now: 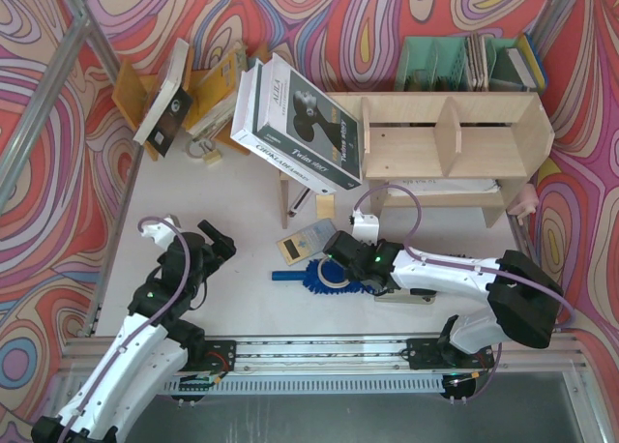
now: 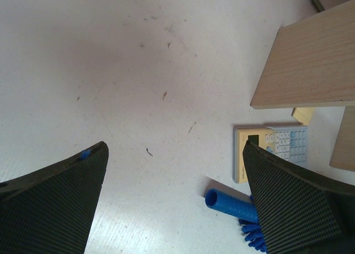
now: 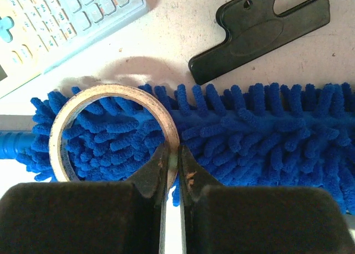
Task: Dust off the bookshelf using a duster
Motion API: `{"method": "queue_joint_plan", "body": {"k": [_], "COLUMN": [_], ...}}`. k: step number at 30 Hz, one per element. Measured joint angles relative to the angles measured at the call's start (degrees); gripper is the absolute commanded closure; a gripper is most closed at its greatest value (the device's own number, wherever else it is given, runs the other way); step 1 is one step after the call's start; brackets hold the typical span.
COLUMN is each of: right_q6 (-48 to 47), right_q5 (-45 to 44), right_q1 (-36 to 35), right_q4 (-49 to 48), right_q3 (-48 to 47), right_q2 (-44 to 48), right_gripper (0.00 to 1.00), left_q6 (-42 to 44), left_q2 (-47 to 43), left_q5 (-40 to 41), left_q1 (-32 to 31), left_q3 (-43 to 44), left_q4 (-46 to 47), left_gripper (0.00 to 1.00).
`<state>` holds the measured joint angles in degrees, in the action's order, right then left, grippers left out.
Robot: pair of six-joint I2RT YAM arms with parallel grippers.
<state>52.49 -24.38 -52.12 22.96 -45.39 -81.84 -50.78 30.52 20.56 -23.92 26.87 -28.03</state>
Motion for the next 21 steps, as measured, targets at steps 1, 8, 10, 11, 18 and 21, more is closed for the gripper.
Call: {"method": "queue_joint_plan", "body": {"k": [1,8,10,11,18,21], "right_q6": [0.00,-0.63,-1.09,-1.31,-2.38,-2.78], "right_q5": [0.00,-0.24,-0.42,-0.46,-1.46,-2.01], "right_q1": [0.00,0.00,0.00,0.00,-1.86,-3.50], "right_q4": [0.09,0.74,0.70,0.68,0.04,-0.02], "right_q3": [-0.02,-0.07,-0.02,0.02,1.29,1.64], "right_q2": [0.00,2.43,4.37,5.49,10.95,11.26], "right_gripper": [0.85,0.85,0.85,0.85,0.86,0.86], "left_q6": [0.00,0.02,0.02,0.02,0.00,0.00], "left_q2": [0.20,0.85,0.98,1.01,0.98,0.98], "left_q5": [0.00,-0.02,-0.02,-0.02,-0.20,-0.22], "left_q1": [0.00,0.00,0.00,0.00,0.00,0.00], "left_q3": [0.00,0.07,0.15,0.20,0.31,0.31], "left_q4": [0.04,0.61,0.79,0.79,0.79,0.79], "left_gripper": [0.02,0.02,0.02,0.02,0.02,0.02]}}
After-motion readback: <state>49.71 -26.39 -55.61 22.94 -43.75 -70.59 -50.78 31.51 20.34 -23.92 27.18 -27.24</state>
